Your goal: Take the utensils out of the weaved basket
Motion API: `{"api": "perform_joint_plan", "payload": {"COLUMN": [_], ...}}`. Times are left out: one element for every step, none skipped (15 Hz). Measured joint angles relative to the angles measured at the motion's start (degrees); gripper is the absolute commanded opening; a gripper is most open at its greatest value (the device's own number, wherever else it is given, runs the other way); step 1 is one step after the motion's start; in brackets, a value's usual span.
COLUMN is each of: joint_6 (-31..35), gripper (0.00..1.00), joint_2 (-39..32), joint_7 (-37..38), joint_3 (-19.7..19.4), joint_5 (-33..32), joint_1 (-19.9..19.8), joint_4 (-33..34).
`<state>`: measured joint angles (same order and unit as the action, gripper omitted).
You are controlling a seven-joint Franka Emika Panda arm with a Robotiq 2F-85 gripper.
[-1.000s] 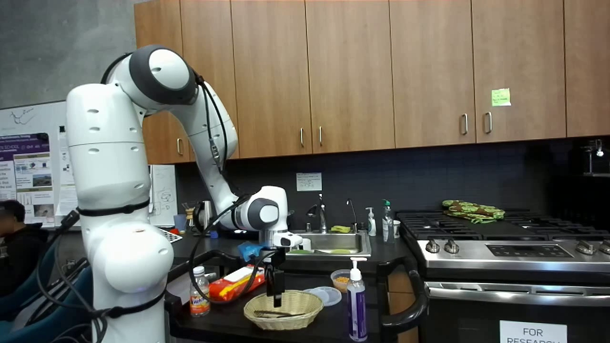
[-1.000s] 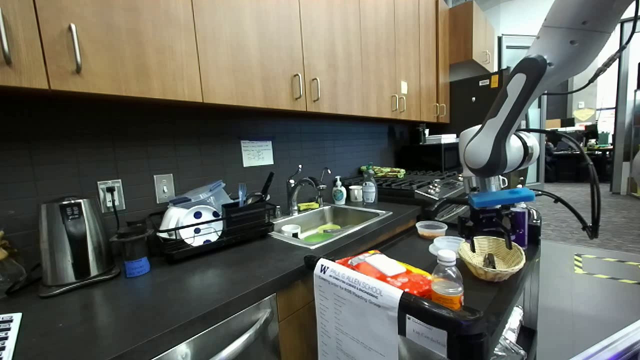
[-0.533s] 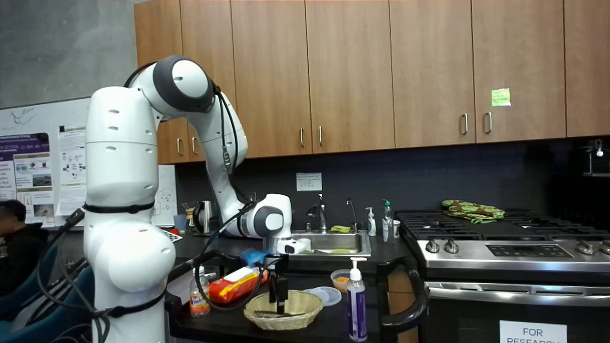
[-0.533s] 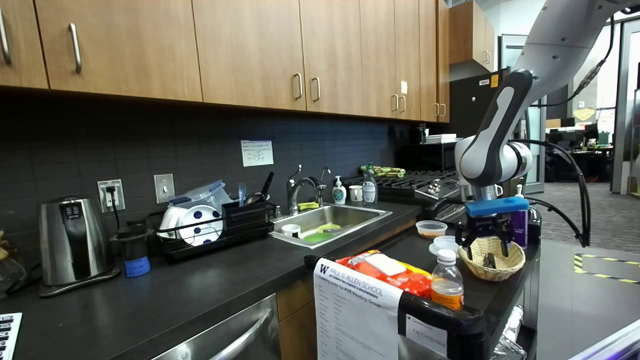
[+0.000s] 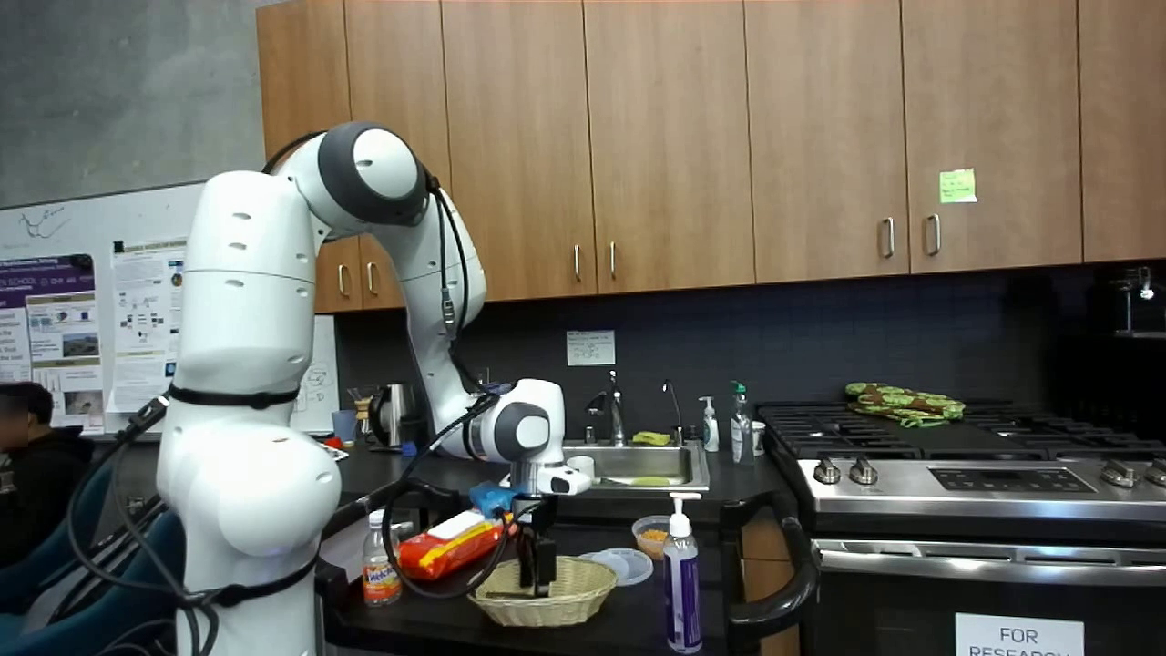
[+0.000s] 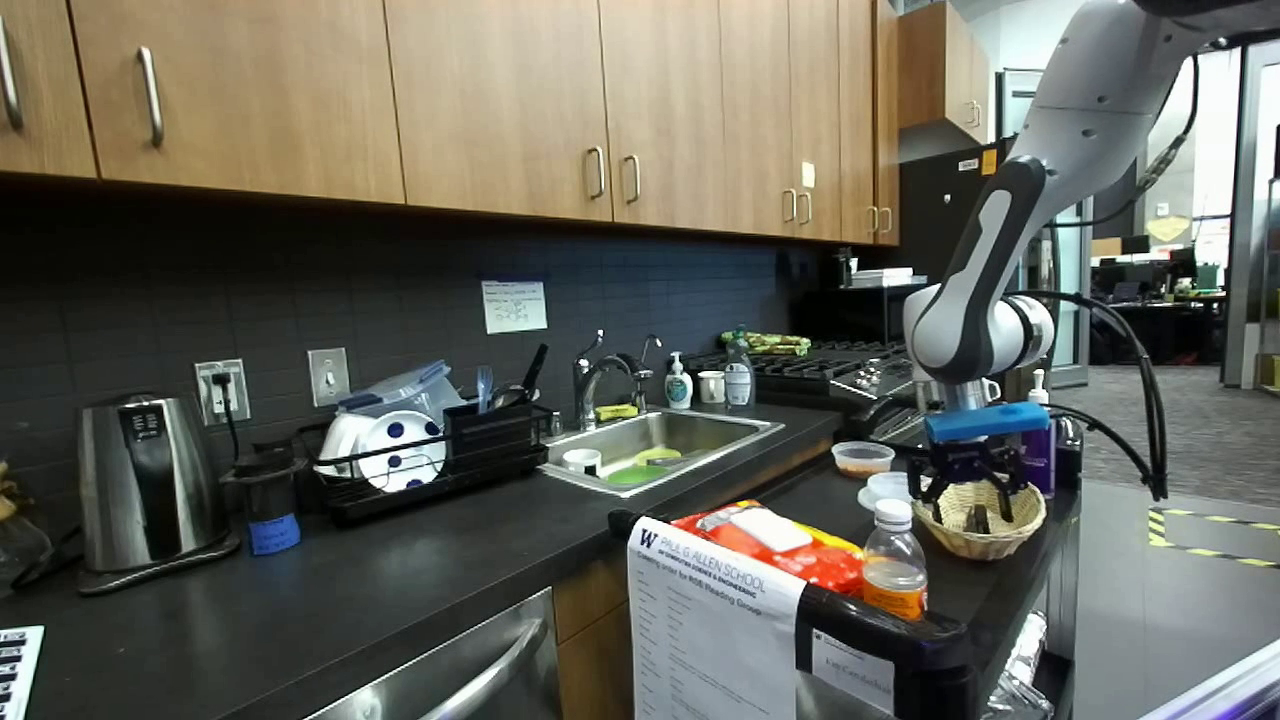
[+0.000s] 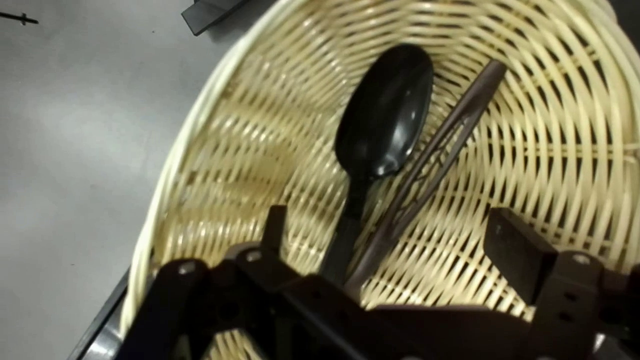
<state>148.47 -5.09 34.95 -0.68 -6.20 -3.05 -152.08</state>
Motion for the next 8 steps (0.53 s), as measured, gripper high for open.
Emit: {"api": "perform_joint_plan", "payload": {"joint_6": [0.0,0.0,0.0,0.0,0.0,0.0,-0.1,-0.1], "gripper": [0.89,0.87,0.78,0.76,0.73,0.62,0.57,0.46], "joint_2": [-0.2,-0.3,-0.4,-0.5,-0.6,-0.7,-0.7,-0.7], "joint_7": [0.3,0.5,0.7,0.9,1.3,1.5,1.7,1.7], "joint_3": [-0.5,-1.0,-1.4,-1.8,-2.1,-2.4,-2.7,-2.9], "joint_5": [-0.2,-0.5,-0.8,-1.2,-1.5,-1.7,-1.9,-1.9], "joint_1": [0.2,0.4,0.6,0.7,0.8,0.8,0.9,1.0], "joint_4": [0.0,0.0,0.0,0.0,0.0,0.0,-0.1,-0.2]}}
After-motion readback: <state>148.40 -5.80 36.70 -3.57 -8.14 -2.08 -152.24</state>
